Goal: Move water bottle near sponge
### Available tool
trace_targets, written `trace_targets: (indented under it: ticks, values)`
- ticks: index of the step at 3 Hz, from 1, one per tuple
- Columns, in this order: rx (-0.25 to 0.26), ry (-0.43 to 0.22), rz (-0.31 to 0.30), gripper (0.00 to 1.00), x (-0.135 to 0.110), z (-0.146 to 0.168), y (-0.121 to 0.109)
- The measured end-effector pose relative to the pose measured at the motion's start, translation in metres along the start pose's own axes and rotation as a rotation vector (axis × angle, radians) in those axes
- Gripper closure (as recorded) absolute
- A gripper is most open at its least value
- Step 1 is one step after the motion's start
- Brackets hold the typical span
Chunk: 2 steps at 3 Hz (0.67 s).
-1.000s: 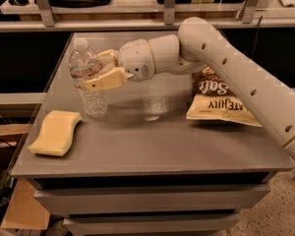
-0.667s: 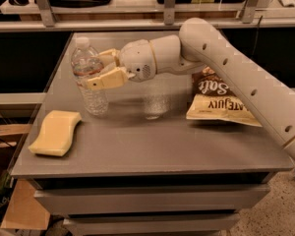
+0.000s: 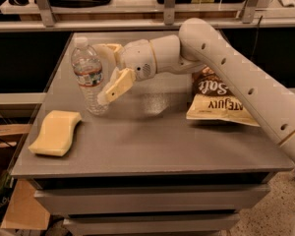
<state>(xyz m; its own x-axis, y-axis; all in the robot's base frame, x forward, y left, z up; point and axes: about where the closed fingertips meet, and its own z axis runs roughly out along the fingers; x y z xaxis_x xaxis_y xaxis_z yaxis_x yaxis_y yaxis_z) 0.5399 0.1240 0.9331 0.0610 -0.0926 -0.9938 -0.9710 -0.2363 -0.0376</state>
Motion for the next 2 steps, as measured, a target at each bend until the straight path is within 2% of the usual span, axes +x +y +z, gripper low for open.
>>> trace_targets:
  ticks: [2]
  values:
    - [0.026, 0.01, -0.005, 0.0, -0.0077, -0.0109, 0.0077]
